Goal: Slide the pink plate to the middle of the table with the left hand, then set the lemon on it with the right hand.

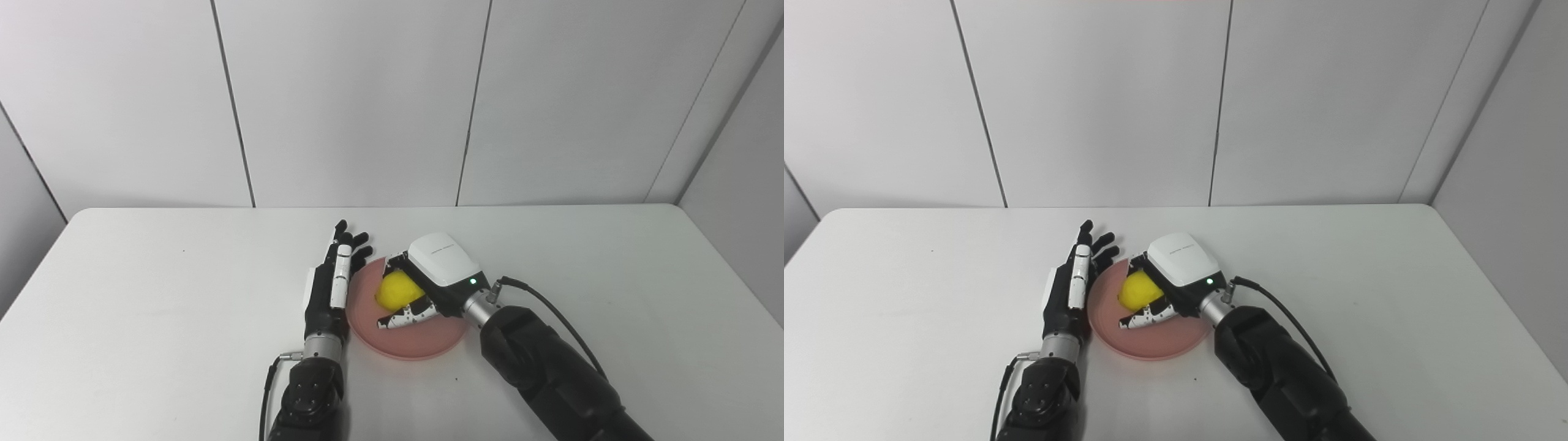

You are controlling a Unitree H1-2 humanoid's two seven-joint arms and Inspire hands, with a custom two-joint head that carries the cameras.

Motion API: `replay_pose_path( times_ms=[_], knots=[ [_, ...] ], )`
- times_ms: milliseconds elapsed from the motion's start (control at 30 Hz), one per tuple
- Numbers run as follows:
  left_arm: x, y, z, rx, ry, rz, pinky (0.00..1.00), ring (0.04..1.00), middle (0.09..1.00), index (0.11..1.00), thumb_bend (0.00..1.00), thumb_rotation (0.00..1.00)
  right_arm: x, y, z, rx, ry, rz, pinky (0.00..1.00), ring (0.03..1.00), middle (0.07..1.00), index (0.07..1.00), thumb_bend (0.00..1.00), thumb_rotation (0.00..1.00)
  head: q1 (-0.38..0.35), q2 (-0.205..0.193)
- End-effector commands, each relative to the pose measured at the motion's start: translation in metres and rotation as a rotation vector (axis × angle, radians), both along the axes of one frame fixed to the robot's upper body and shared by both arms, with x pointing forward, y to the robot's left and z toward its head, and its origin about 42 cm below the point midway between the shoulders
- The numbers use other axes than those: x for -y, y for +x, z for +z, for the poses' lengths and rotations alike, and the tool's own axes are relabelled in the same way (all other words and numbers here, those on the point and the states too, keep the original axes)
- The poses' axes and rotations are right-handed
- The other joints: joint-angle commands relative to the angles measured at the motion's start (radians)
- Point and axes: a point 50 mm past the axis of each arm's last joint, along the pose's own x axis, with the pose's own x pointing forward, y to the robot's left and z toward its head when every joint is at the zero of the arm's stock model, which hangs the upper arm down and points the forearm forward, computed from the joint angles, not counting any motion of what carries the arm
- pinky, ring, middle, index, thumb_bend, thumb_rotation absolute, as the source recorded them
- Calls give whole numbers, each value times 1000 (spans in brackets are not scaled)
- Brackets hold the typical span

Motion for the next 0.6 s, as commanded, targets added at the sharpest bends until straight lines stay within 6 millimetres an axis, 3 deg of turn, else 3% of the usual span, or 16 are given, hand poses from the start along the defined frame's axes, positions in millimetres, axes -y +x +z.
replay_pose_path(
  times_ms=[0,133,300,467,567],
  knots=[
    [-5,-16,-27,-58,15,7,857,816,845,943,645,1000,-4,8,26,94,33,38,253,328,407,499,528,446,1,1],
    [-6,-16,-28,-60,12,5,857,825,854,946,647,1000,-3,7,26,110,31,36,234,307,393,487,539,484,1,1],
    [-6,-15,-28,-63,29,10,882,826,846,935,645,1000,-3,3,26,155,41,12,187,255,342,415,645,584,-3,1],
    [-7,-15,-29,-60,36,6,893,839,853,925,665,1000,0,1,28,165,31,5,396,488,541,586,751,684,-4,2],
    [-7,-16,-28,-59,34,5,908,837,859,924,658,1000,2,1,27,165,16,2,435,513,565,607,793,689,-3,4]
  ],
)
